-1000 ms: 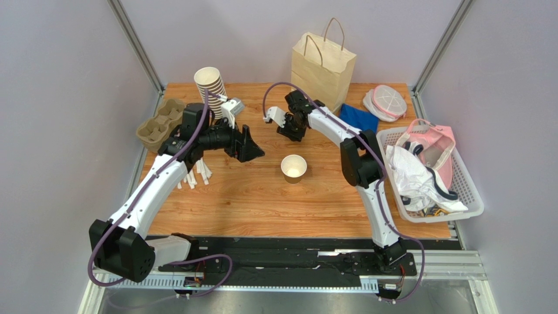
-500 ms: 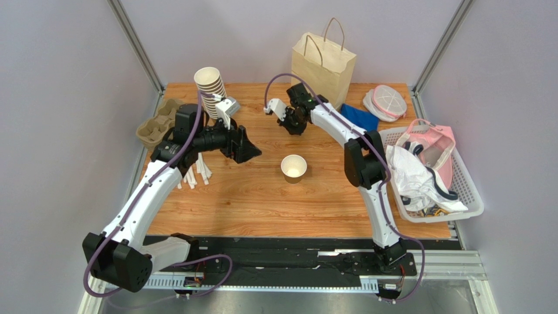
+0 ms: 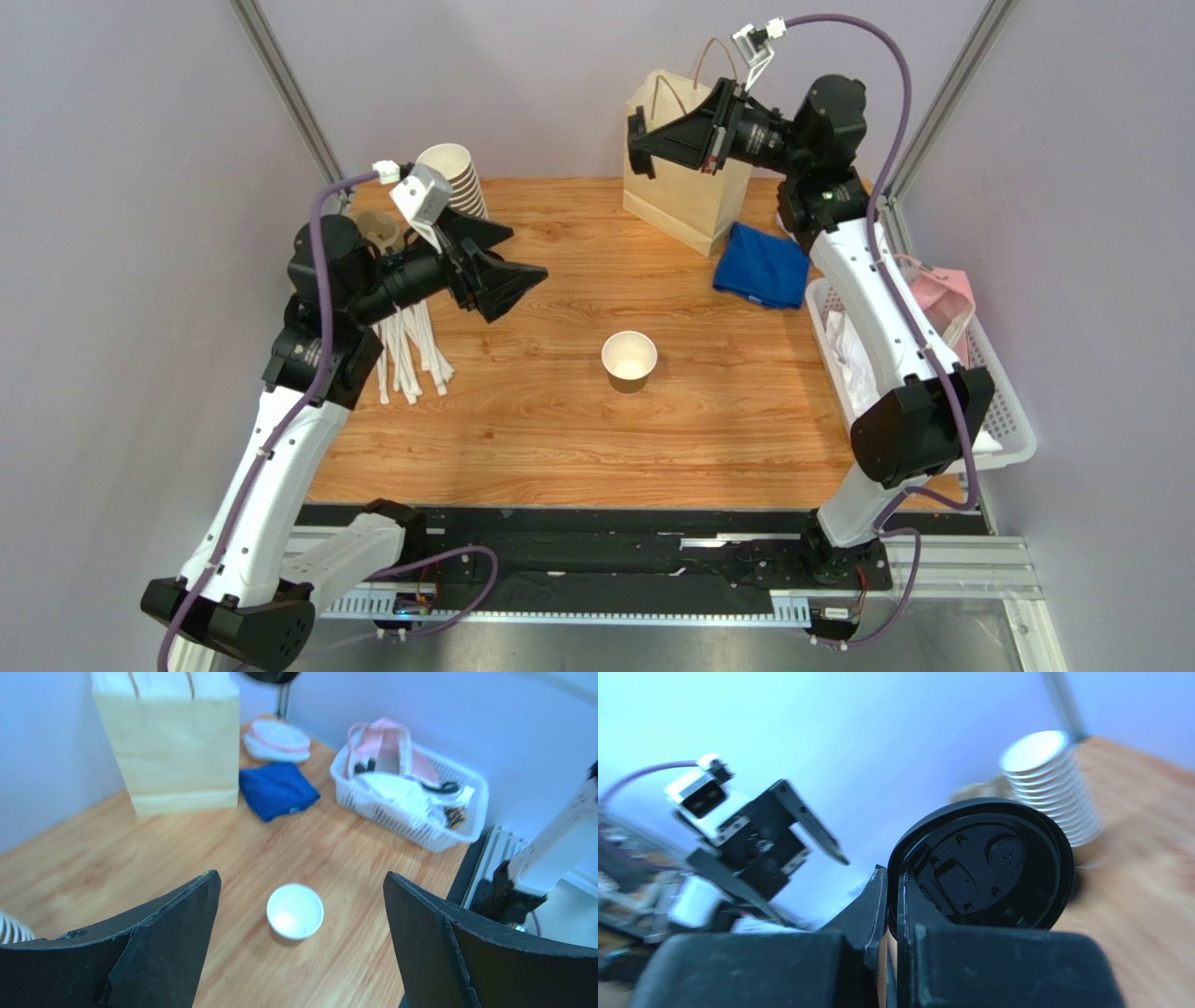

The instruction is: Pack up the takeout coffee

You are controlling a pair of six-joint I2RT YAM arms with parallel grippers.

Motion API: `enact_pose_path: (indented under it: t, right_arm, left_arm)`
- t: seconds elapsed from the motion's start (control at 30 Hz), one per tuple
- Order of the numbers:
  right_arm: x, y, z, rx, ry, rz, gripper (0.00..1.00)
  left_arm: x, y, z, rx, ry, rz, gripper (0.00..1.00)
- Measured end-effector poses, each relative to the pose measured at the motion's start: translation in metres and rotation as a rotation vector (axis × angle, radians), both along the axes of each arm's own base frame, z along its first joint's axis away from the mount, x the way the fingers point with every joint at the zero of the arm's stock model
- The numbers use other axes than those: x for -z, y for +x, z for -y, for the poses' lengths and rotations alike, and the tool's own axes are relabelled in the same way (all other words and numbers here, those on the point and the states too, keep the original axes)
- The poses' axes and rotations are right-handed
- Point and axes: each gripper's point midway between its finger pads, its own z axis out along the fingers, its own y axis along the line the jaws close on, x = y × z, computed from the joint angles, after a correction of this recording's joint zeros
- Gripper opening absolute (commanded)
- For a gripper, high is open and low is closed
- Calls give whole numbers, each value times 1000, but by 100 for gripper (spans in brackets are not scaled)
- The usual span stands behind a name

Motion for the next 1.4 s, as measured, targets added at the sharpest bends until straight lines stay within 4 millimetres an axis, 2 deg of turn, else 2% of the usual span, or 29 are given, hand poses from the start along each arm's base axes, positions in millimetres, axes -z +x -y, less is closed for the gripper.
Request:
enact_pose_path:
  t: [0.03,0.17,0.3,0.5,0.73,1.03,1.23,1.4]
  right_arm:
    - [-14,-11,-4,-59,84,-40,0]
    - [-12,-28,-16,-177,194,-203,0]
    - [-8,-38,-19,-236,244,-324,0]
    - [-14,-55,-22,-278,277,-384,0]
    - [-18,-76,-30,-317,285,-425,0]
    - [-20,-79,-32,-315,297,-442,0]
    - [-16,-83,-37,-326,297,-467,0]
    - [-17,-86,-39,-334,298,-467,0]
  left_arm:
    - [-14,-2,3,16,-29,29,91]
    - [-54,-6,14,84,-140,88,84]
    - [-71,-4,25,130,-211,85,76]
    - [-69,2,45,169,-263,18,68]
    - [-74,7,63,182,-288,-6,65]
    - [-62,24,73,154,-319,-102,62]
    - [-53,25,86,178,-316,-145,60]
    - [-52,24,89,182,-319,-156,54]
